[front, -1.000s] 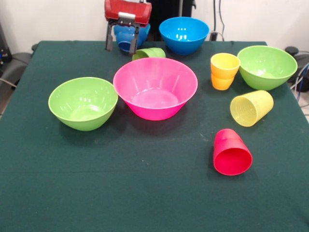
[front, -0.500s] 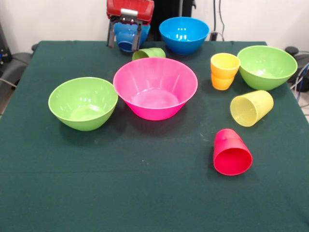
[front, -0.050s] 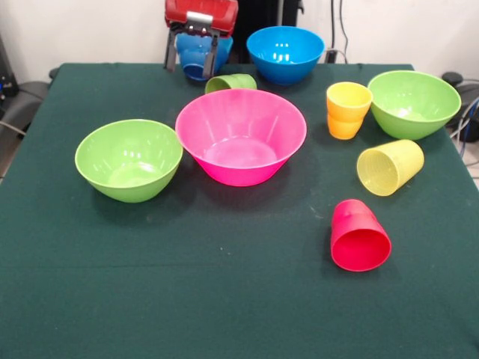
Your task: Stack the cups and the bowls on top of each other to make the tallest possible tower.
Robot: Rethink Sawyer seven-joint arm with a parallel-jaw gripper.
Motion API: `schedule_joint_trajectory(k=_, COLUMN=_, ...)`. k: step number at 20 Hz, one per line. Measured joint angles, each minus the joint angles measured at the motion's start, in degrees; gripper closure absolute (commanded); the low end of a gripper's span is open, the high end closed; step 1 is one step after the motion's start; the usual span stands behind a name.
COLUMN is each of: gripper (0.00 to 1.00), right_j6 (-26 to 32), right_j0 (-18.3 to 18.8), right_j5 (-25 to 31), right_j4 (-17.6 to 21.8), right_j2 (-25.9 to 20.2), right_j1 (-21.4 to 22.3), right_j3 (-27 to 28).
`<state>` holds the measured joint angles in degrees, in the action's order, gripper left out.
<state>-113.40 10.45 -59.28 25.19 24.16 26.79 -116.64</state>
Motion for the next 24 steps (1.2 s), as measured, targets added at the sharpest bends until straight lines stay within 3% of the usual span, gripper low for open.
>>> schedule_joint_trajectory(k=12, gripper=0.0, right_j6=0.0, right_j0=-0.3, right_j5=-5.2, right_j4=-2.4, right_j2=0.9, right_j1=-1.0, right_j3=-1.1)
schedule_joint_trajectory(k=18, gripper=0.0, right_j6=0.0, right_j0=-0.4, right_j5=-20.0, right_j4=-11.5, right_j2=1.4, right_j1=-4.9, right_j3=-3.8)
schedule_joint_trajectory(k=21, gripper=0.0, right_j6=0.0, right_j0=-1.0, right_j5=-32.1, right_j4=-19.1, right_j2=1.4, right_j1=-7.6, right_j3=-6.8)
schedule_joint_trajectory(k=24, gripper=0.0, right_j6=0.0, right_j0=-1.5, right_j5=-36.2, right_j4=-21.4, right_j2=1.5, right_j1=-8.4, right_j3=-8.3)
